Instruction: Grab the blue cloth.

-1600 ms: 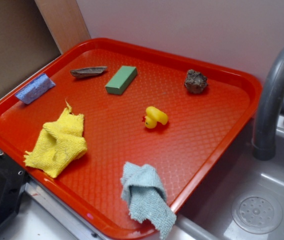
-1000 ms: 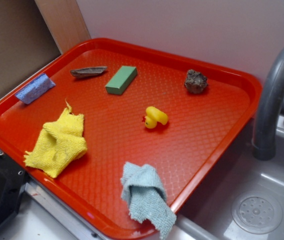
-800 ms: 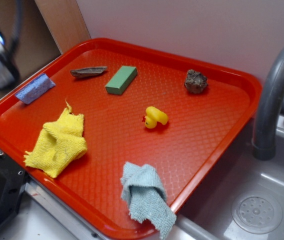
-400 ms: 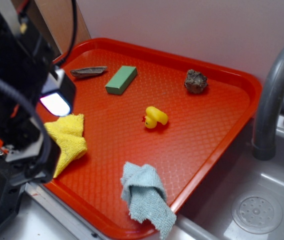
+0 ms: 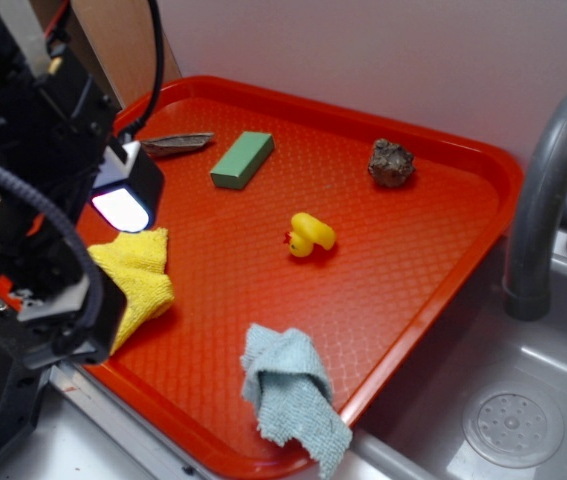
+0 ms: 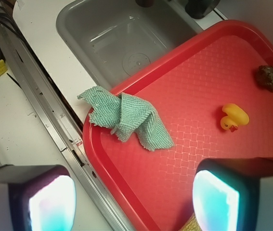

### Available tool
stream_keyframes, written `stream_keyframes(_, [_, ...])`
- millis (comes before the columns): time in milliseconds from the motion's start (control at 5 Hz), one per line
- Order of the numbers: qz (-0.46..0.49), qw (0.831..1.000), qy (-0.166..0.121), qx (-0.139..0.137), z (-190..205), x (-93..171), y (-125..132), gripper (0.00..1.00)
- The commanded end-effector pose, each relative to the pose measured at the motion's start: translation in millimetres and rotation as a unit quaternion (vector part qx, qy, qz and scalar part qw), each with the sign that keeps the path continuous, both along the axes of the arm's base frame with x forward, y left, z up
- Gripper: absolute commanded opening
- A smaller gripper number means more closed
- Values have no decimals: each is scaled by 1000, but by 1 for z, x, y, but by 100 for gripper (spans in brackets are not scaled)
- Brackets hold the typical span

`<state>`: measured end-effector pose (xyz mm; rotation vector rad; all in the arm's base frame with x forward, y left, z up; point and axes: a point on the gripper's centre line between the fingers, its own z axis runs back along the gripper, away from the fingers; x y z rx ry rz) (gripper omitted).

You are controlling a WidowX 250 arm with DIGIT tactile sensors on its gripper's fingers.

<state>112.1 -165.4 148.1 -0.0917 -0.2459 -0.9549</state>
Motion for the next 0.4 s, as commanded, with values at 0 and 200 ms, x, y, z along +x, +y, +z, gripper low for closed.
stream_keyframes(0, [-1, 1000, -6, -11, 7, -13, 3, 100])
stream_keyframes(200, [-46, 999, 0, 5, -34, 1, -30, 100])
